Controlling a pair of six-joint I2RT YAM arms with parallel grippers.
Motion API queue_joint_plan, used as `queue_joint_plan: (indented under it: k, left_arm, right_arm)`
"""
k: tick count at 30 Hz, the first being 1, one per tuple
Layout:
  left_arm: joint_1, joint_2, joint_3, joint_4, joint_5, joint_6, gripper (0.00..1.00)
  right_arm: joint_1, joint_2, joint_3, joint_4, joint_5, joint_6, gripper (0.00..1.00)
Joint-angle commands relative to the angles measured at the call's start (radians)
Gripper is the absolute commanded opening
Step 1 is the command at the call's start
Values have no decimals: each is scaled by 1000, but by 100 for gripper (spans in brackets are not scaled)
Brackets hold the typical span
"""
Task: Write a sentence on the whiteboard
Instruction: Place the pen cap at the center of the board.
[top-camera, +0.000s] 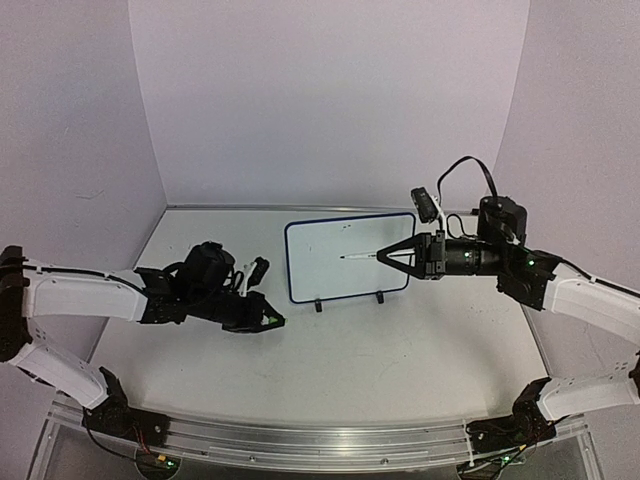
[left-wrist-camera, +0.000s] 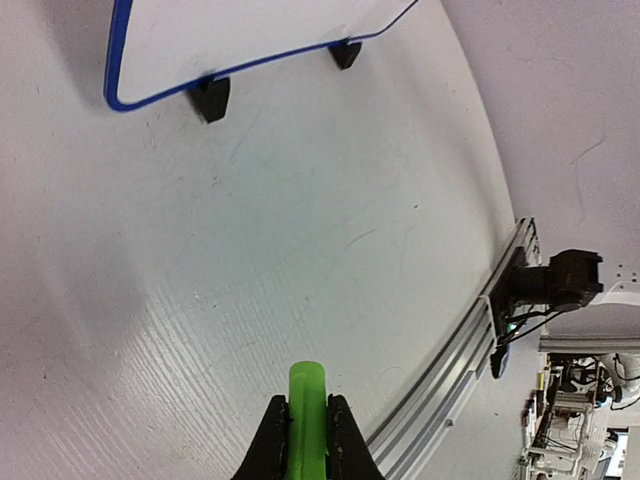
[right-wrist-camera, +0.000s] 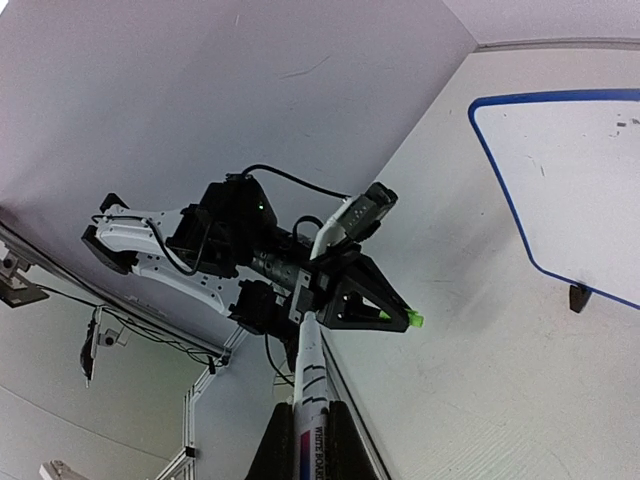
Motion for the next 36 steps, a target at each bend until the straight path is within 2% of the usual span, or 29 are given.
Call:
queue_joint_plan:
  k: [1,10,17,20,25,36]
  left_arm:
    - [-28,96,7,86,-18,-10,0]
    - [-36,210,4,124,-18,-21,5]
    - [-36,229,6,111,-37,-22,18]
    - [-36,236,16,71,-59,-22,27]
    - [-37,215,13,9,-96,-16,49]
    - [-18,121,59,-136,-149,60,71]
  right_arm:
    - [12,-12,-28,-19,95,-20,0]
    - [28,-11,-81,-19,166,-13,0]
    - [30,1,-88,-19,183,-22,0]
    - [32,-1,-92,-21,205,-22,0]
    - [37,-12,-102,-25,243,-28,0]
    - [50,-2,-93,-46,265,-49,0]
